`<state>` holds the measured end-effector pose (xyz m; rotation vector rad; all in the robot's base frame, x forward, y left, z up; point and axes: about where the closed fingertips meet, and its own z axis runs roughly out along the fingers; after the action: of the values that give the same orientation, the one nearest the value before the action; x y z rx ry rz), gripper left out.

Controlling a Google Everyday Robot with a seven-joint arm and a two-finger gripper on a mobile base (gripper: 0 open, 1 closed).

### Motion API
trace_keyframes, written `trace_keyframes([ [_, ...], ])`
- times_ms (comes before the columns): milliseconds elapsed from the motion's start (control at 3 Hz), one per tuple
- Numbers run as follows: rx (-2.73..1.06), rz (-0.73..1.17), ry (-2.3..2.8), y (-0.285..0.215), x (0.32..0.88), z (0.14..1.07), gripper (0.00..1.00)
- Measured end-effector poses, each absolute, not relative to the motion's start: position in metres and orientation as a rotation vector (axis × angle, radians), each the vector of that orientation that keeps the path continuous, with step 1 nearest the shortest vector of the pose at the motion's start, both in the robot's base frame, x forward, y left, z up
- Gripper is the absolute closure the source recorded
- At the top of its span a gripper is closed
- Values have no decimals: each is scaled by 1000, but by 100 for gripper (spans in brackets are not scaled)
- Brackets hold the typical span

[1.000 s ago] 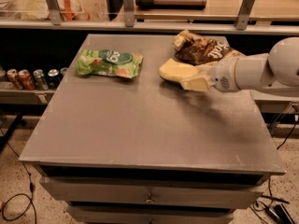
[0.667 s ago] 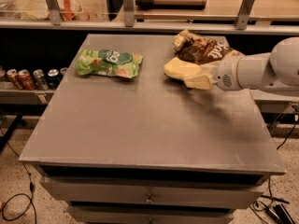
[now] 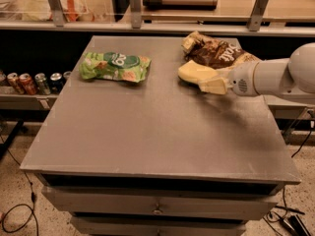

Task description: Move sponge near brown chip bag

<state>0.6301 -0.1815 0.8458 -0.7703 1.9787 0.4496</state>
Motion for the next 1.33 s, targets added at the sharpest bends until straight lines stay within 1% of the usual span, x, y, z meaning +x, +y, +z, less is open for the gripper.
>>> trace_keyframes([
  [667,-760,443,1975,-183,629,849,13],
  [1000,-765,441,1973,-183,627,850,0],
  [1333,-767,441,1972,-183,626,851,0],
])
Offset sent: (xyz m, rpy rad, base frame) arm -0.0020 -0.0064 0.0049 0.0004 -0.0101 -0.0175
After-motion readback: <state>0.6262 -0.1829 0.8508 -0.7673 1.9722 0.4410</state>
